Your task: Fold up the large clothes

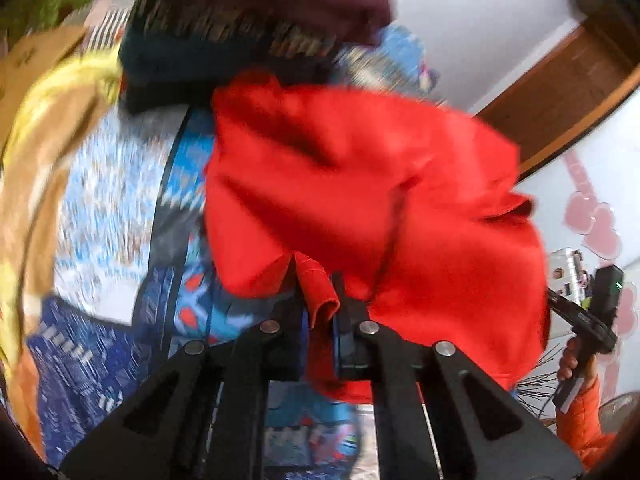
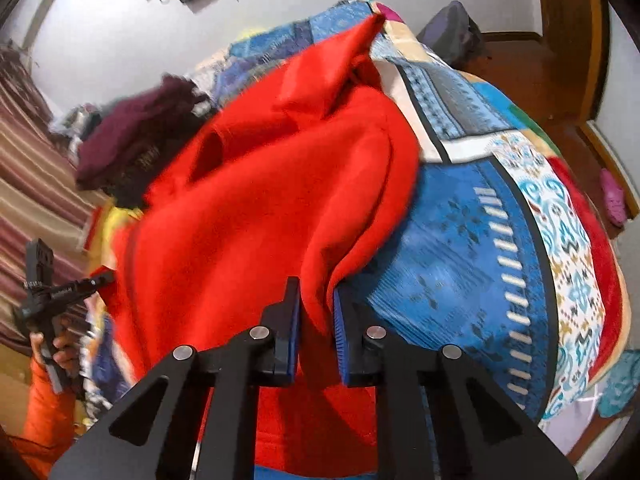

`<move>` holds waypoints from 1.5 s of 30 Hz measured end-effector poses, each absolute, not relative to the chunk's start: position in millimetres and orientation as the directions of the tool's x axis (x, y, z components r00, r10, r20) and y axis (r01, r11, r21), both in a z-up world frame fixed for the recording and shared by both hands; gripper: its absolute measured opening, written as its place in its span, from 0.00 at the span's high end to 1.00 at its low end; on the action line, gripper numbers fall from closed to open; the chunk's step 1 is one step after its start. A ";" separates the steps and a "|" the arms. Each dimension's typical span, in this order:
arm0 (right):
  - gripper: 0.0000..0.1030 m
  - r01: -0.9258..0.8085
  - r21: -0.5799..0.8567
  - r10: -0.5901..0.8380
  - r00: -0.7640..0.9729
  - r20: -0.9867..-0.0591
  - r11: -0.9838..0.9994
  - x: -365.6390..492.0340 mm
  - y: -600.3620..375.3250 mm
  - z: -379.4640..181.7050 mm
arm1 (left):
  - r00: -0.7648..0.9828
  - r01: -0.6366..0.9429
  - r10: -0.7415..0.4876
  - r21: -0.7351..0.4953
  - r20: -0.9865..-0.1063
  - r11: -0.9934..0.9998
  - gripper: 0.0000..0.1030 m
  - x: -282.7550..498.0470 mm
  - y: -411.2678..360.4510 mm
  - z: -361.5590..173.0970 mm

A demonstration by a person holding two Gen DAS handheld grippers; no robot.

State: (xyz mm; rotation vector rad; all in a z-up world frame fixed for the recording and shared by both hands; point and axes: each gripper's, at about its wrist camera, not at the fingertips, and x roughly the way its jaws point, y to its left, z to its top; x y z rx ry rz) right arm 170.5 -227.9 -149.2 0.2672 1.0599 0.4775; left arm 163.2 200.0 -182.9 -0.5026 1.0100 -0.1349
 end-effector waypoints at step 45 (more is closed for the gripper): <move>0.46 -0.202 0.371 0.422 0.473 -0.773 0.906 330.4 -222.0 -81.5 | 0.646 -0.357 0.106 -0.177 -0.756 0.917 0.25 267.7 253.7 -136.7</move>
